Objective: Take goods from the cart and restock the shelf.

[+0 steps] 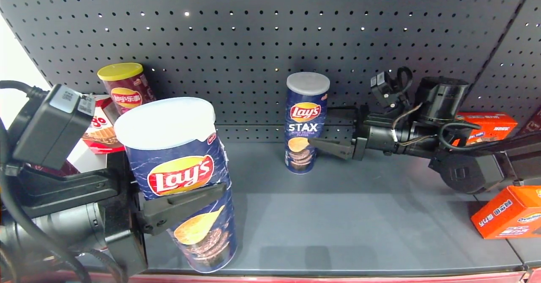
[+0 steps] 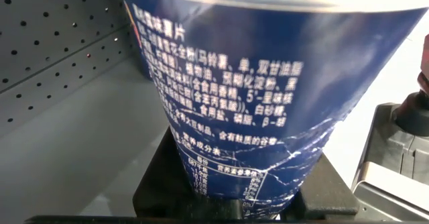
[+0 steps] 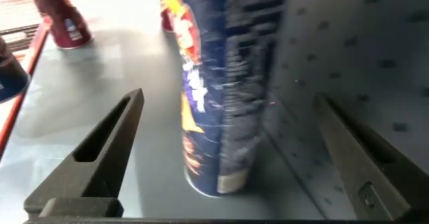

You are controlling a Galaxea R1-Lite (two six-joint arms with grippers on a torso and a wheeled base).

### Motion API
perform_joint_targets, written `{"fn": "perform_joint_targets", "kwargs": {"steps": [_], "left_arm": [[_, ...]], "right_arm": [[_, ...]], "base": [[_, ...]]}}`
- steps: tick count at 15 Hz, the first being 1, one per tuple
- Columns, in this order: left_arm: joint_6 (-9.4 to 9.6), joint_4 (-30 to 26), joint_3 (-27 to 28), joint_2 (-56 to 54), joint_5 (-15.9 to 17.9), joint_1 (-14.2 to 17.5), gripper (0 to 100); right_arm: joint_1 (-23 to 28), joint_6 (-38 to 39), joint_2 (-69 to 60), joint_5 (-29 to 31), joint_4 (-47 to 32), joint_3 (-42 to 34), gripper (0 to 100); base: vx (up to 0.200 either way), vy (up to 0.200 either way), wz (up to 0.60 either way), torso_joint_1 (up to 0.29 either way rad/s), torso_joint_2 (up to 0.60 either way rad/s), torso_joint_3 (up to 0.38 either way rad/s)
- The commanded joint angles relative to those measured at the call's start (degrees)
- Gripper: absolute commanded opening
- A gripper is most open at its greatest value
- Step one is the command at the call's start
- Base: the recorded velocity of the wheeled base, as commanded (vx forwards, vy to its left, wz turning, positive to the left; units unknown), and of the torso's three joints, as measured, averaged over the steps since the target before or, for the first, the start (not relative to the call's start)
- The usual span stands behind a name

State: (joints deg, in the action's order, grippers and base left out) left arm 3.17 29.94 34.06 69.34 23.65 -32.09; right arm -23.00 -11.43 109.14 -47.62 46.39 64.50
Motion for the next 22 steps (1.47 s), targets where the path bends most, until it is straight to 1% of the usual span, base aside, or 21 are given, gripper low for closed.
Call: {"fn": "perform_joint_targets", "kwargs": {"steps": [1, 8, 11, 12, 14, 22], "left_arm": [[0.08, 0.03, -0.05, 0.09, -0.01, 0.01, 0], [0.08, 0.03, -0.05, 0.09, -0.1, 0.09, 0], [0.08, 0.03, -0.4, 0.09, -0.1, 0.09, 0], [0.08, 0.03, -0.4, 0.09, -0.1, 0.09, 0], [-0.01, 0.03, -0.49, 0.09, -0.1, 0.18, 0], [0.08, 0.03, -0.49, 0.01, -0.01, 0.62, 0]], "right_arm": [[-1.43, 0.01, 1.86, -0.02, 0.11, 0.71, 100], [-2.66, 0.1, 7.4, 0.16, 0.28, 5.55, 100], [-3.36, 0.1, 8.37, 0.51, 0.64, 6.52, 100], [-3.54, 0.18, 8.63, 0.86, 0.81, 6.6, 0], [-3.89, 0.1, 8.72, 2.0, 0.81, 6.6, 0], [-4.77, 0.1, 6.43, 2.0, 0.99, 5.37, 0]], "base": [[0.0, 0.0, 0.0, 0.0, 0.0, 0.0], [0.0, 0.0, 0.0, 0.0, 0.0, 0.0], [0.0, 0.0, 0.0, 0.0, 0.0, 0.0], [0.0, 0.0, 0.0, 0.0, 0.0, 0.0], [0.0, 0.0, 0.0, 0.0, 0.0, 0.0], [0.0, 0.0, 0.0, 0.0, 0.0, 0.0]]}}
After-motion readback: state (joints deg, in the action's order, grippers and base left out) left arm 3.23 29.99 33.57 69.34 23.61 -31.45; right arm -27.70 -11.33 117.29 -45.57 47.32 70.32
